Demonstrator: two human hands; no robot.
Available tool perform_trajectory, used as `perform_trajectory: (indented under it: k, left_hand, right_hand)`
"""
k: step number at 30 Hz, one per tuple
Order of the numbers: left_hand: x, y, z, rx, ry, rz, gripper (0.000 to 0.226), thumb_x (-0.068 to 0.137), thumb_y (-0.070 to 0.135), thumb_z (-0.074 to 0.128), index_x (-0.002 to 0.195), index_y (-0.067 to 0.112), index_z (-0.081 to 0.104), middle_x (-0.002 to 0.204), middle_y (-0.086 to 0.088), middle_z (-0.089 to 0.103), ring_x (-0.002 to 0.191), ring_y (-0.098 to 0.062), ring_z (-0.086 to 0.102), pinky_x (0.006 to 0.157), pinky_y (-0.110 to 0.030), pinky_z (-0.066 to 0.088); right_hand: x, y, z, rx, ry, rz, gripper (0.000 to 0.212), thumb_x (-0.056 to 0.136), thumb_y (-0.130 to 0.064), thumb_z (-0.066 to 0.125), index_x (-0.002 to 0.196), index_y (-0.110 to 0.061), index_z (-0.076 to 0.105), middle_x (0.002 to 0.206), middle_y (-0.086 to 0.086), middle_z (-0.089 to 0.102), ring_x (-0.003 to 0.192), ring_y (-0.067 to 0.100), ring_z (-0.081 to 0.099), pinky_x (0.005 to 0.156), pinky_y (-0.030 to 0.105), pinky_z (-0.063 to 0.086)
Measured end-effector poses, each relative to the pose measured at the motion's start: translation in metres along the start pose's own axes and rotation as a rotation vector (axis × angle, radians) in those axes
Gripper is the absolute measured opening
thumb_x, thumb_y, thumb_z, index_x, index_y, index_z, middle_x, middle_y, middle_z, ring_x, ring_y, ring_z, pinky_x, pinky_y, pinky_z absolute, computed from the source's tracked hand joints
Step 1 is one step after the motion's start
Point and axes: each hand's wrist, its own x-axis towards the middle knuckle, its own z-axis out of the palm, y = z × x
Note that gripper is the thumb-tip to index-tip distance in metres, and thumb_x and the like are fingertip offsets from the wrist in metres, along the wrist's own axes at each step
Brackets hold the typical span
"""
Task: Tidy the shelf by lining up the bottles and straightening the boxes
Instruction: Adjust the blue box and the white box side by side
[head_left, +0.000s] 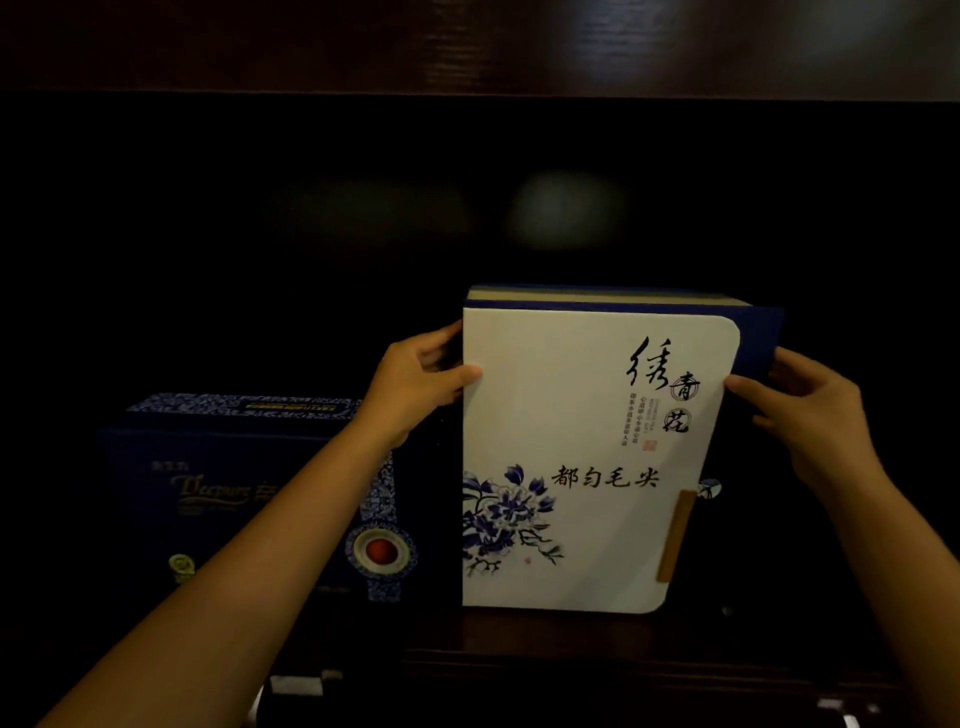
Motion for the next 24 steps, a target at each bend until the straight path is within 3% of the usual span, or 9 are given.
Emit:
perform_trajectory:
  k: [5,11,15,20,24]
  left_hand:
    - [-0.003,0.004,0.0,-0.004,-0.007,-0.015,0.059,0.08,0.002,0.066,0.134,0.019,0.046,0.117,0.004,0.054,0.109,-0.014,0.053,0.057,-0.01,0.053]
    - [-0.002,0.002,0.002,0.039,-0.006,-0.007,0.059,0.081,0.003,0.066,0.134,0.02,0.046,0.125,-0.002,0.055,0.116,-0.017,0.052,0.06,-0.014,0.054]
    - [0.0,0.001,-0.003,0.051,0.011,0.002,0.058,0.081,0.003,0.065,0.133,0.02,0.047,0.126,-0.002,0.055,0.118,-0.019,0.051,0.069,-0.023,0.052]
    - [-0.001,0.0,-0.008,0.042,0.008,0.014,0.058,0.081,0.003,0.065,0.133,0.019,0.047,0.118,0.005,0.054,0.115,-0.014,0.051,0.067,-0.019,0.053]
    - [-0.001,0.0,-0.01,0.048,0.004,0.013,0.057,0.081,0.002,0.065,0.133,0.018,0.047,0.119,0.004,0.053,0.117,-0.016,0.049,0.076,-0.031,0.054]
  right_hand:
    - [-0.002,-0.001,0.001,0.028,0.0,-0.014,0.048,0.08,-0.019,0.065,0.125,-0.025,0.05,0.11,-0.009,0.053,0.1,0.014,0.052,0.065,0.022,0.042]
    - [-0.003,0.0,0.001,0.021,-0.014,-0.011,0.045,0.081,-0.019,0.064,0.124,-0.026,0.052,0.122,0.003,0.06,0.105,0.021,0.056,0.077,0.037,0.048]
    - [-0.007,-0.004,0.005,0.035,-0.024,-0.025,0.043,0.082,-0.019,0.063,0.123,-0.026,0.052,0.117,0.0,0.06,0.102,0.02,0.057,0.074,0.034,0.049]
    - [-0.011,-0.005,0.011,0.044,-0.018,-0.024,0.042,0.082,-0.019,0.064,0.121,-0.028,0.053,0.112,-0.004,0.06,0.099,0.018,0.058,0.071,0.031,0.05]
    - [-0.012,-0.005,0.012,0.036,-0.024,-0.033,0.041,0.081,-0.021,0.064,0.12,-0.03,0.053,0.114,-0.002,0.06,0.098,0.018,0.058,0.071,0.032,0.051]
